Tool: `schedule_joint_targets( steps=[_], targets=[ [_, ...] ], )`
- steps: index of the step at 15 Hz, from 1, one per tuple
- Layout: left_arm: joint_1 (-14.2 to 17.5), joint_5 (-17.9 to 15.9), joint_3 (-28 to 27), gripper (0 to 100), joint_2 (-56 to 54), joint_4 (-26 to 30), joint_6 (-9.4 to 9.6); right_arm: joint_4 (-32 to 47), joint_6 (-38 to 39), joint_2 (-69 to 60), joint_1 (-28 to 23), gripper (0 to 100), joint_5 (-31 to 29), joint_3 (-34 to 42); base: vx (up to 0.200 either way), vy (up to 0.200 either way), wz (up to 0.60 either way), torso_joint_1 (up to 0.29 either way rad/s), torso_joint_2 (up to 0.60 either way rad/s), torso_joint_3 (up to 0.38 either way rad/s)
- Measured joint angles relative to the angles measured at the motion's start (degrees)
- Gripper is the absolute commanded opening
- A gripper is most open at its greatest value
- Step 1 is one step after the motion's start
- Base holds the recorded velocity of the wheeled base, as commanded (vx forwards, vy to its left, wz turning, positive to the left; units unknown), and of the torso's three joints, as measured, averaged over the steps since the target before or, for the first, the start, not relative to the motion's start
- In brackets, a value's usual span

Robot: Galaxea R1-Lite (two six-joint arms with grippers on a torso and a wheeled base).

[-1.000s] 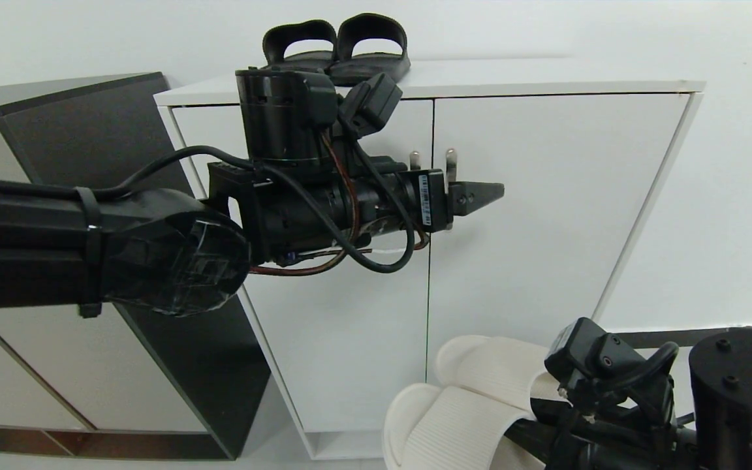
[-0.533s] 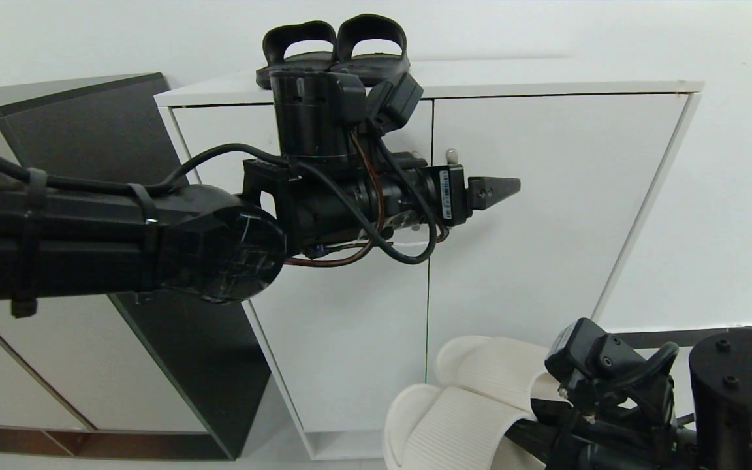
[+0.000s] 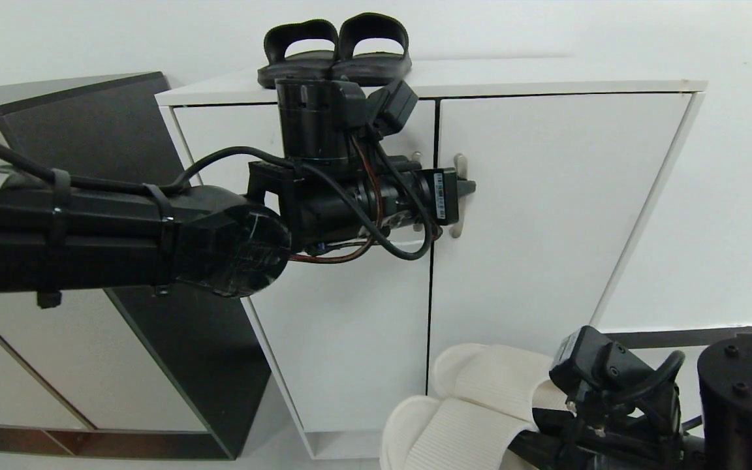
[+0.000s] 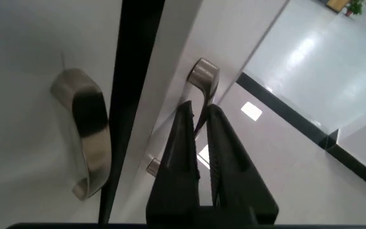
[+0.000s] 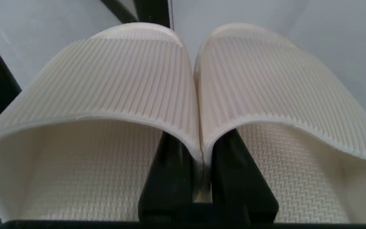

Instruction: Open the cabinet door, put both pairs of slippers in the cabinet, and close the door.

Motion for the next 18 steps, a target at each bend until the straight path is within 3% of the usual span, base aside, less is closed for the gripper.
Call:
schedule_joint_targets(
  steps=[7, 12, 14, 18],
  targets=[
    [-4.5, -0.1, 8.3, 0, -7.7, -0.5, 0.00, 0.3, 0.0, -4.1, 2.2, 0, 10.2, 2.4, 0.000, 0.000, 0.00, 0.000, 0.00, 0.000],
    [-7.8, 1.8, 15.2, 0, -13.6, -0.7, 1.65, 0.4, 0.0, -5.2, 2.8, 0, 10.8, 3.1, 0.000, 0.000, 0.00, 0.000, 0.00, 0.000],
    [-7.2, 1.8, 16.4, 0, -14.8, -0.8, 1.61, 0.3, 0.0, -4.2, 2.8, 0, 10.6, 3.1, 0.000, 0.000, 0.00, 0.000, 0.00, 0.000],
    [-2.7, -0.3, 15.2, 0, -14.4, -0.8, 1.21, 0.3, 0.0, -3.0, 2.8, 0, 10.4, 2.9, 0.000, 0.000, 0.00, 0.000, 0.00, 0.000]
  ],
)
